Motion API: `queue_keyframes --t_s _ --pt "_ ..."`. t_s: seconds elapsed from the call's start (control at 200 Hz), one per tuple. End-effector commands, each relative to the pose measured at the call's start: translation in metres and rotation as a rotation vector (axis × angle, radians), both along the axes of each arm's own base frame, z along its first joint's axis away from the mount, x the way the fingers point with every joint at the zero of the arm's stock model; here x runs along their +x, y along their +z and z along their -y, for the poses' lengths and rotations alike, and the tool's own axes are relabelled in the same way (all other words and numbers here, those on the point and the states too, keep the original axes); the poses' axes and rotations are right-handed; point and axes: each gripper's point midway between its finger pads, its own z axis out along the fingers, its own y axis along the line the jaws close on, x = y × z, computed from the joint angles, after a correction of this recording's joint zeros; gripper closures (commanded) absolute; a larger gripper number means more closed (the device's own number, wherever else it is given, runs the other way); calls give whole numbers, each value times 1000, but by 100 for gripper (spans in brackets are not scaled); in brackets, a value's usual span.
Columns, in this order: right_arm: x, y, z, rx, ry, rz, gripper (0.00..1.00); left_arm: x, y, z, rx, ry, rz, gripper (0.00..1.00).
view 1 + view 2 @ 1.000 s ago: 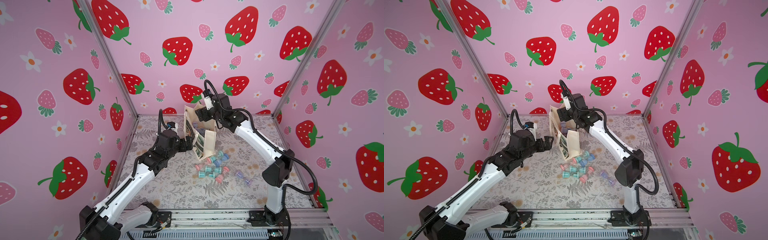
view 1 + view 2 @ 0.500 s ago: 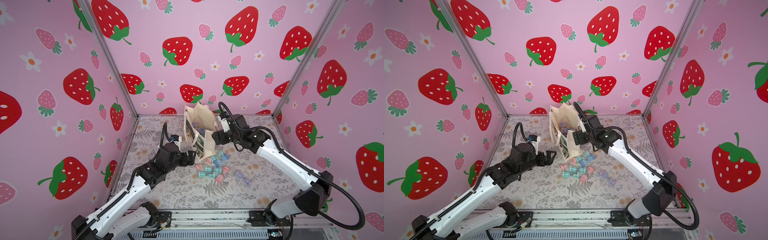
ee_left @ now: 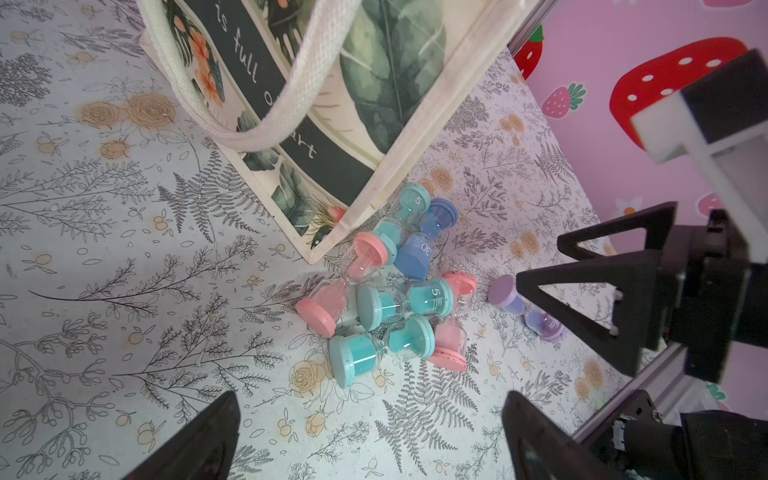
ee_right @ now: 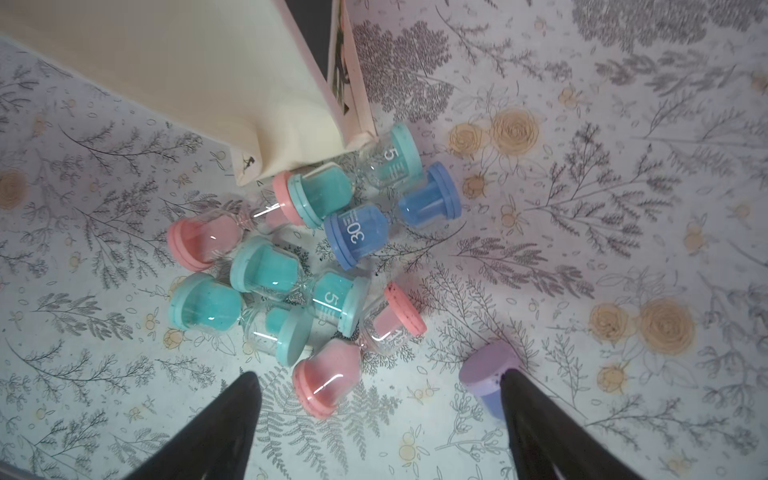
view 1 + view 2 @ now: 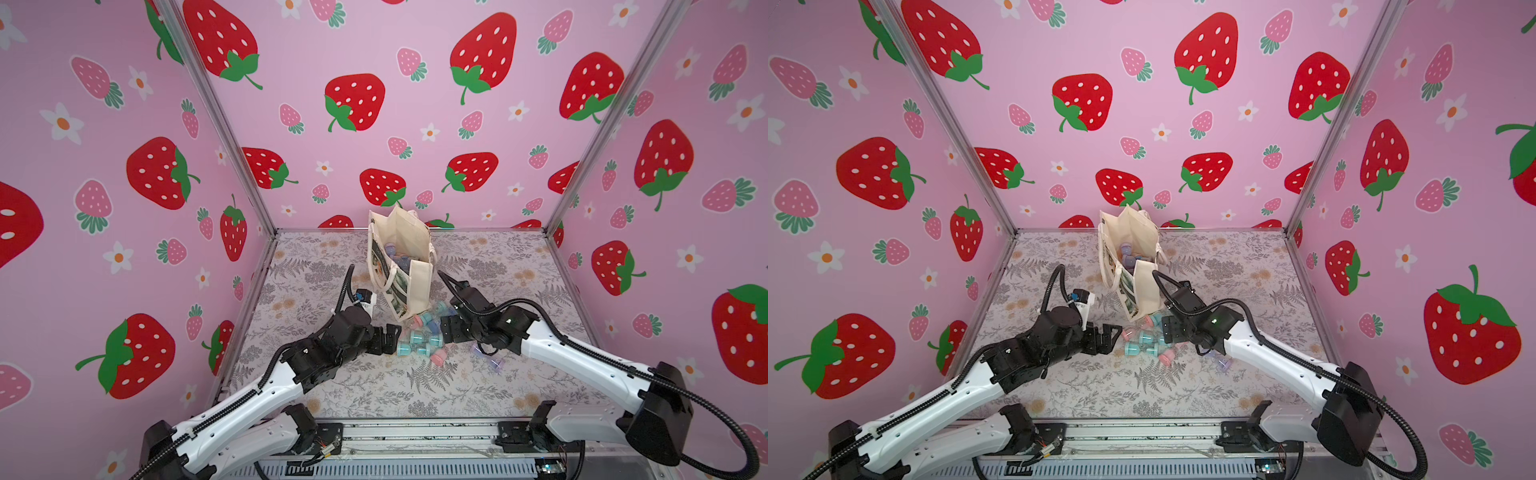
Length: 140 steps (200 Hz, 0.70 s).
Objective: Put the hourglass into the canvas bag
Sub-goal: Pick up the hourglass from the center of the board.
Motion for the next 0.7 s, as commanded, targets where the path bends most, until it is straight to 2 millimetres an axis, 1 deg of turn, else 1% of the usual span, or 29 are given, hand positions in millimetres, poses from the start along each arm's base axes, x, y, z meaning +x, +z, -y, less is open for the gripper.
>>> queue_keyframes --t_s 0.0,0.105,0.29,0.5,0.695 --pt "-8 -17 0 31 -104 -54 9 1 -8 1 7 23 -5 1" --pt "-16 -38 -1 27 -130 -98 9 -2 -16 3 24 17 -18 1" --pt "-23 -64 -12 19 -118 -157 10 -4 -25 1 54 13 -17 1" --pt "-24 -84 -16 -6 -130 -185 11 -5 -30 -1 65 17 -27 1" --pt "-32 -100 -9 -65 -141 -231 14 -4 -33 -4 74 25 -21 1"
